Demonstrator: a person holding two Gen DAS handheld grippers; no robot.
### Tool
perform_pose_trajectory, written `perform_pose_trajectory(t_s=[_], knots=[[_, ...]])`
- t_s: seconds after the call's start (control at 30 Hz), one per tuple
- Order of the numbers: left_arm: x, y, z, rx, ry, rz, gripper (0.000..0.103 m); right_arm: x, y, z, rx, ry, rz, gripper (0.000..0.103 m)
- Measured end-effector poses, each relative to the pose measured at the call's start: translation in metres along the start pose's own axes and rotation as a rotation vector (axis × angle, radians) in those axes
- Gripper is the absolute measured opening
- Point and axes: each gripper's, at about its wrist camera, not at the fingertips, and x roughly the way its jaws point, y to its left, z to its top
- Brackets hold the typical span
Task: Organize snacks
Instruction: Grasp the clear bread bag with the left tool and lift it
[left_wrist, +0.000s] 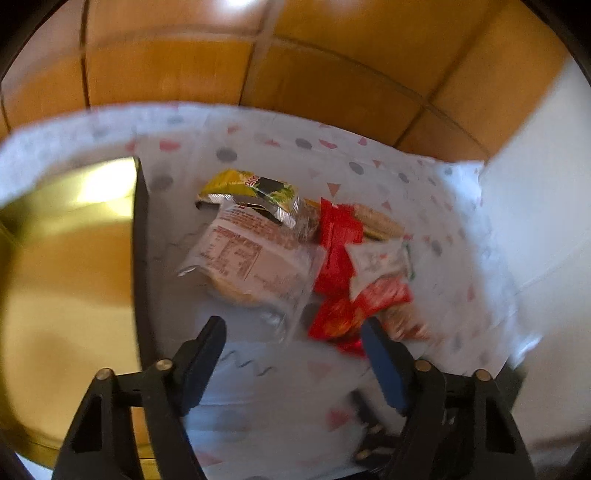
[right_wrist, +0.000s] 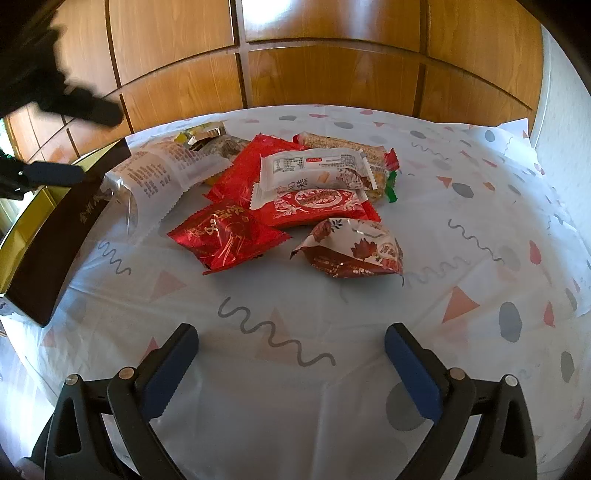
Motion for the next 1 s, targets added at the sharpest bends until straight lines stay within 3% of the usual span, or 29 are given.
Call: perform_pose_trajectory(t_s=[0.13, 0.33, 0.47, 0.67, 0.83, 1.0], knots=[[0.014, 0.015, 0.026, -0.19, 0.074, -0.064, 0.076, 0.0, -0.001, 0.0, 0.006, -0.009, 0.003, 0.103], [0.041, 0.025, 0.04, -0.298, 0.113, 0.034, 0.089, 0.0, -0.001, -0.001, 0.007, -0.025, 0.001, 0.103], [0.064, 0.029, 0.045, -0.35, 0.139, 0.094, 0.093, 0.0, -0.001, -0.002, 0.003, -0.033, 0.001, 0.103], [0.09, 0.025, 0.057, -0.324, 0.133, 0.172, 0.096, -0.001, -0.001, -0.003, -0.003, -0.044, 0.005, 0.103], [0.093, 0.025, 0.048, -0.221, 0.093, 0.171, 0.077, -0.002, -0.001, -0.004, -0.008, -0.053, 0.01, 0.103], [0.075, 0.021, 0.025, -0.107, 0.035, 0.164, 0.074, -0.002, -0.002, -0.005, -0.017, -0.051, 0.028, 0.103]])
